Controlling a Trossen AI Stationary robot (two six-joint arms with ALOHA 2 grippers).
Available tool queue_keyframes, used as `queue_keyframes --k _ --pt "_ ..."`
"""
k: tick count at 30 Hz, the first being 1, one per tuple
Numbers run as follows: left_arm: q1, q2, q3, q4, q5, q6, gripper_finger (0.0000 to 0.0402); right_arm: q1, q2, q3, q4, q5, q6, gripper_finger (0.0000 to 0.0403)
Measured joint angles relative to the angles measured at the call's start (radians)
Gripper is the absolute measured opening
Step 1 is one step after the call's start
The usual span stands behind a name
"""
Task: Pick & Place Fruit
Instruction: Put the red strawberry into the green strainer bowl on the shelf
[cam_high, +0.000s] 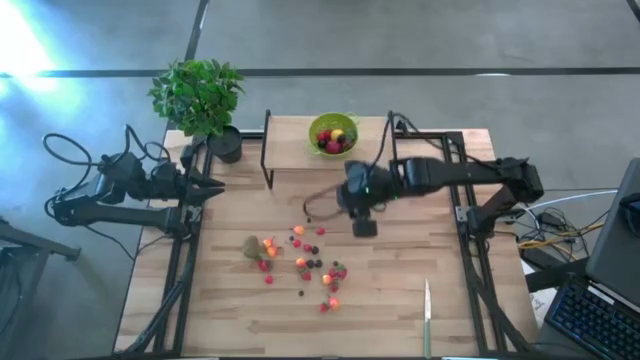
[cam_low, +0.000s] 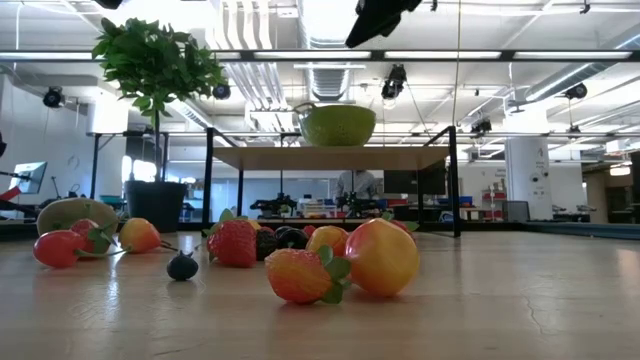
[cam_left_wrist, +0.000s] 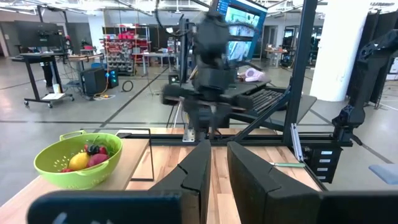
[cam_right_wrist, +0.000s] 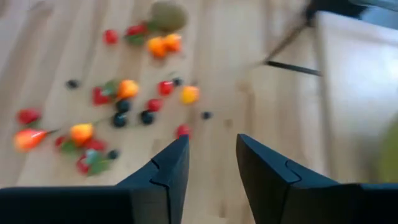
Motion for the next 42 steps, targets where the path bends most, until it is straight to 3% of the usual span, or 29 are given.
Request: queue_keyframes --k 8,20,35,42 --pt "0.000 0.000 0.000 0.000 0.000 0.000 0.0062 0.141 0.007 -0.087 0.058 0.001 0.062 0.0104" --pt "0.001 0.000 0.000 0.000 0.000 0.000 0.0062 0.273 0.035 -0.217 0.227 0.001 -0.073 0.0091" --pt "0.001 0.000 0.000 0.000 0.000 0.000 0.0062 0.283 0.035 -0.425 0.447 0.000 -0.094 0.0197" --pt "0.001 0.000 0.000 0.000 0.000 0.000 0.0062 0.282 0.045 -0.518 0.561 -0.017 -0.090 0.0225"
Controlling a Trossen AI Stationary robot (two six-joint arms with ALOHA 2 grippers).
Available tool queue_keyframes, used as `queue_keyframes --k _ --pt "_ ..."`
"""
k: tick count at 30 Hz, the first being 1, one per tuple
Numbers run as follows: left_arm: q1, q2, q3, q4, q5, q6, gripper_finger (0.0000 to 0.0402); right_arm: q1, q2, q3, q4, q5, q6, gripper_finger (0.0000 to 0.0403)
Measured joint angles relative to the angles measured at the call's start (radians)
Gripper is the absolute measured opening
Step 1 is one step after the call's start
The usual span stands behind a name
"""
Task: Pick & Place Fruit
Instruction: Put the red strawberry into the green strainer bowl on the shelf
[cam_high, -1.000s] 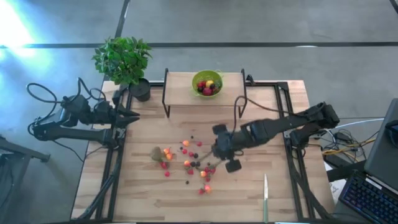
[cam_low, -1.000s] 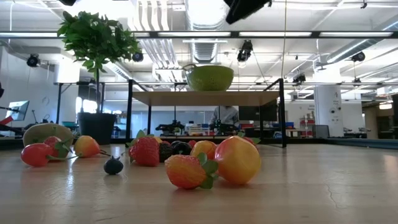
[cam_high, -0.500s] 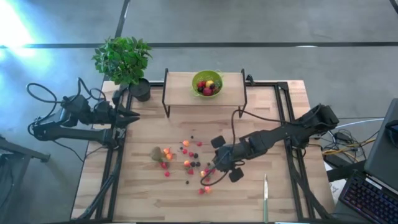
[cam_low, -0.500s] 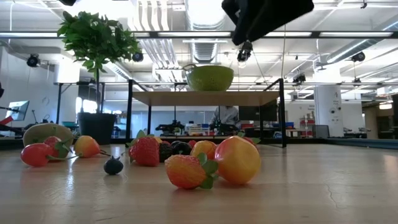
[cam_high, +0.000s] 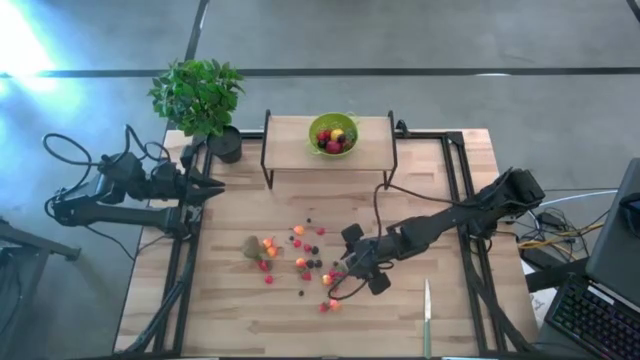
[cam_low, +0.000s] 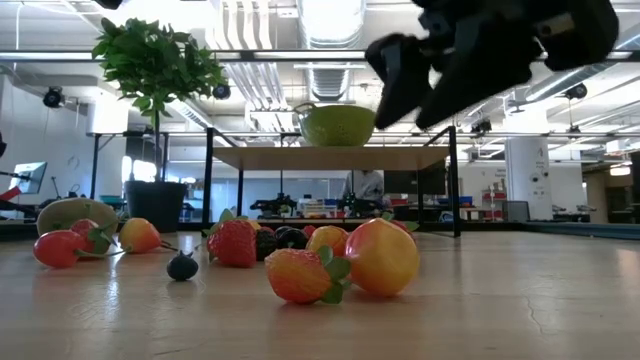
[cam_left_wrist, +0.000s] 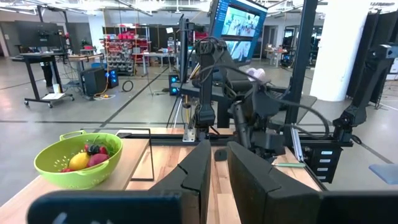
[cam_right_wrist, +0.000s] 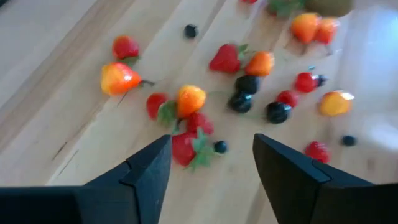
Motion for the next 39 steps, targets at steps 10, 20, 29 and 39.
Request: queue_keyframes --k 10,20,29,39 --pt "0.000 0.003 0.000 0.000 0.000 0.000 0.0062 0.004 0.130 0.013 0.049 -0.009 -0.004 0.0251" --pt "-0.001 0.009 0.000 0.000 0.000 0.000 0.0062 0.005 0.219 0.032 0.048 -0.009 -0.004 0.0266" --pt "-0.001 0.010 0.000 0.000 0.000 0.000 0.0062 0.005 0.269 0.031 0.063 -0.012 0.021 0.0245" --pt "0.000 0.010 0.000 0.000 0.000 0.000 0.0062 0.004 0.262 0.033 0.042 -0.042 0.049 0.0167"
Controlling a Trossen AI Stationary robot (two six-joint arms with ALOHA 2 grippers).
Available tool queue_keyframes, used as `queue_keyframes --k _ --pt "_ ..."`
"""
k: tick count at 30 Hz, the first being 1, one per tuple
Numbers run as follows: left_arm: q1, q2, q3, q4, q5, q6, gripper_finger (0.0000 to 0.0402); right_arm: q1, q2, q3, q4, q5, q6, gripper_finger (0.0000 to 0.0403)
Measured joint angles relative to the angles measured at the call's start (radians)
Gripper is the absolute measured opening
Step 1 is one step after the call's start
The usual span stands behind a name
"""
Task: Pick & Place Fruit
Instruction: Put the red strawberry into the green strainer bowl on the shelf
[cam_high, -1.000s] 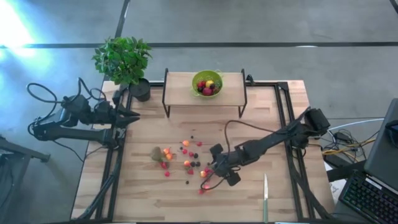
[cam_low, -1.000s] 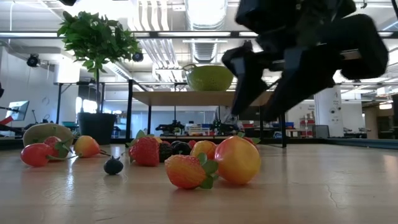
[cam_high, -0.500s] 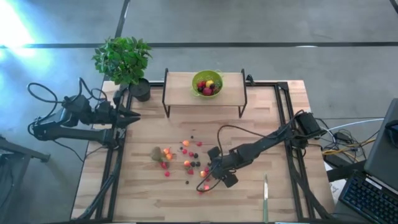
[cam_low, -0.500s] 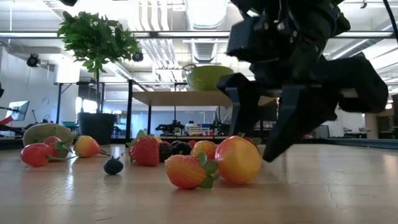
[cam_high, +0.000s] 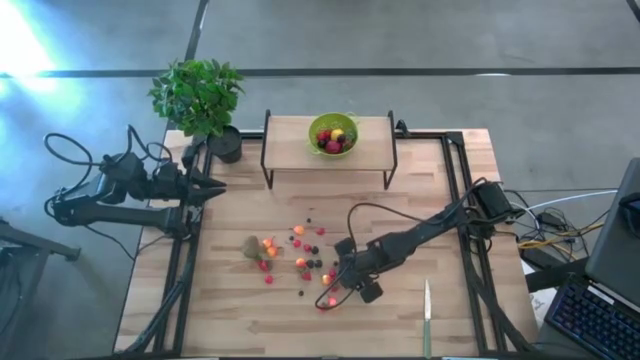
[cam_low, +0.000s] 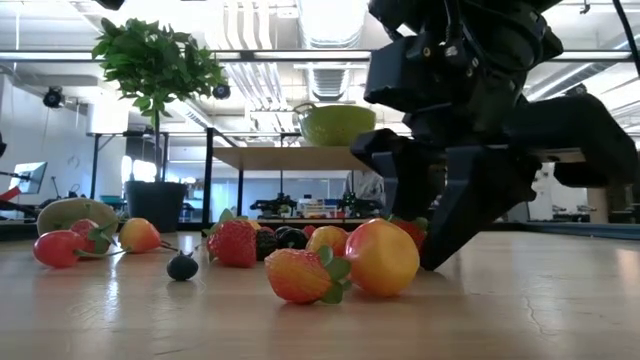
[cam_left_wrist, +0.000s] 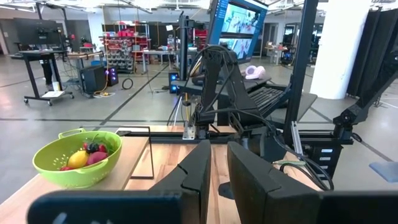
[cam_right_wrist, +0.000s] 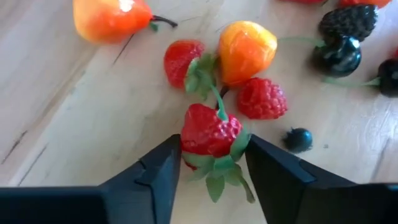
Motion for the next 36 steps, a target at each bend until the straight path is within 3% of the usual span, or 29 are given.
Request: queue_keyframes --k 18,29,36 --pt "0.000 0.000 0.000 0.000 0.000 0.000 0.0062 0.000 -0.019 0.010 -0.114 -0.098 0.007 0.0015" --pt "0.000 0.000 0.000 0.000 0.000 0.000 0.0062 -0.001 -0.037 0.010 -0.155 -0.099 0.029 0.0009" --pt "0.000 0.000 0.000 0.000 0.000 0.000 0.0062 -0.006 -0.151 0.010 -0.182 -0.085 0.026 0.0009"
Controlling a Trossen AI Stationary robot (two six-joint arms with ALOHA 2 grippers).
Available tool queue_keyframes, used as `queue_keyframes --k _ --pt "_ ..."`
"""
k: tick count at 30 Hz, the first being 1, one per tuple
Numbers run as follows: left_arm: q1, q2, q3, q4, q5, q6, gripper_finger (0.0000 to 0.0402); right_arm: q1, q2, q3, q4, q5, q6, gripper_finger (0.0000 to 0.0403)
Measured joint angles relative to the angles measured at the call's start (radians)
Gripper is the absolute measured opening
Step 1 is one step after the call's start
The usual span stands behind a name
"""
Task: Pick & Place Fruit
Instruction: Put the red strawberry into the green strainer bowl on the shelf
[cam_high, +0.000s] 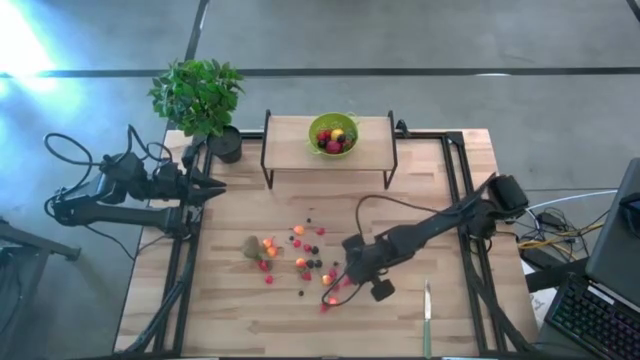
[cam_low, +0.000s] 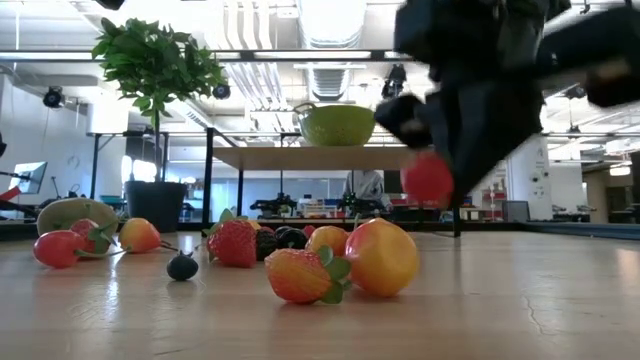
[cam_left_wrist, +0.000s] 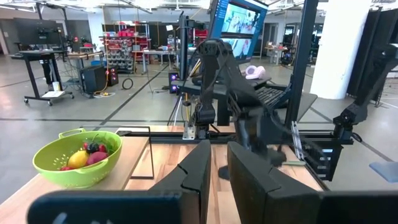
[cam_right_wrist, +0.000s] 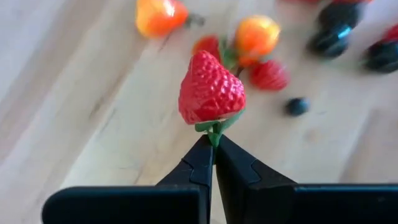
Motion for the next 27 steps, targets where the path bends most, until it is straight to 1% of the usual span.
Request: queue_keyframes --k 7,10,14,20,27 --pt "0.000 0.000 0.000 0.000 0.000 0.000 0.0062 -0.059 -0.182 0.001 0.004 0.066 -0.093 0.0008" --pt "-0.001 0.000 0.000 0.000 0.000 0.000 0.0062 -0.113 -0.257 0.016 0.008 0.077 -0.128 0.0008" --pt "-0.001 0.000 0.000 0.000 0.000 0.000 0.0062 -0.200 -0.323 0.059 0.011 0.078 -0.172 0.0008" --pt "-0.001 0.000 0.000 0.000 0.000 0.000 0.0062 -0.347 -0.344 0.168 0.008 0.078 -0.224 0.0008" --pt "0.000 0.000 0.000 0.000 0.000 0.000 0.0062 -0.511 -0.292 0.296 0.005 0.076 -0.232 0.0008"
